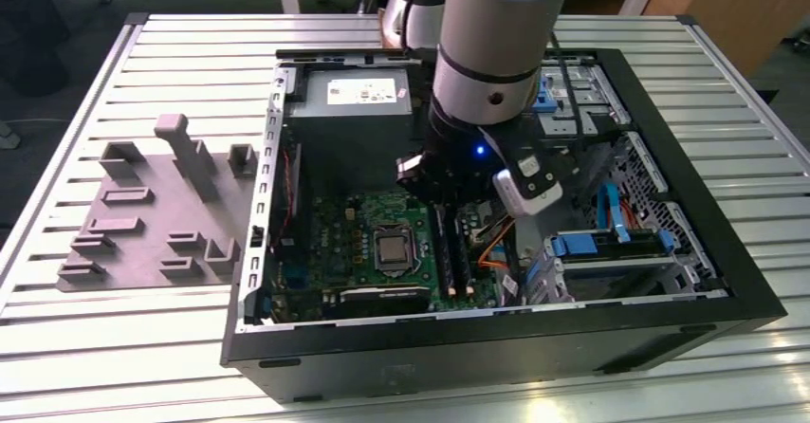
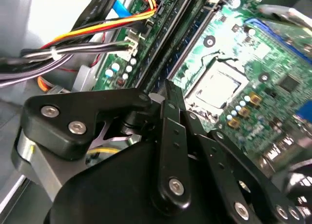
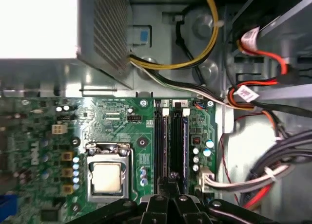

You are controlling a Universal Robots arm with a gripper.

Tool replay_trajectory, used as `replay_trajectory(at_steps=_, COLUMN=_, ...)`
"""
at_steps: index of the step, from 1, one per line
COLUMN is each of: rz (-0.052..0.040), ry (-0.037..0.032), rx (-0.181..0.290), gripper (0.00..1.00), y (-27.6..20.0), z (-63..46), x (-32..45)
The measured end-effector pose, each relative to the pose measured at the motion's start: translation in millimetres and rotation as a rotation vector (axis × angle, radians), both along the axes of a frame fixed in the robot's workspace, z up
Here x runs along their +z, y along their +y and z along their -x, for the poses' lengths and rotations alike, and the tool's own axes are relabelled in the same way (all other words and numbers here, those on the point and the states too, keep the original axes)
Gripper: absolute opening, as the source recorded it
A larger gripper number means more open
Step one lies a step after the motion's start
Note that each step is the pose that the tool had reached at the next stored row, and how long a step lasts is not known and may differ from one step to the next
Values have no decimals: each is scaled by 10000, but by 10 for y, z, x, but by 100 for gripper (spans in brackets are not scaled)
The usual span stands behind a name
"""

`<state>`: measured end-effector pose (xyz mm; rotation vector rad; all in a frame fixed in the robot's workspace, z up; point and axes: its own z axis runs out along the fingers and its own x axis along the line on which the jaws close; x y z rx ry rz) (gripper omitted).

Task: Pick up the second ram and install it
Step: 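Press down the second ram until it locks into place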

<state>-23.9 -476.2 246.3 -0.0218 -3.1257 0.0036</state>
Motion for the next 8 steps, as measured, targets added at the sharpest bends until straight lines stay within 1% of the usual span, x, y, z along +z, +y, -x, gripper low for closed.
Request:
replay_trajectory(at_steps=1, rz=1, ry=1, rx=1, gripper=11, y=0, z=0, x=36)
replay_trajectory(at_steps=2, rz=2, ry=1, rx=1, gripper=11, y=0, z=0, x=52)
replay_trajectory(at_steps=8, rz=0, ry=0, rx=0, gripper=11, y=0, z=0, x=56)
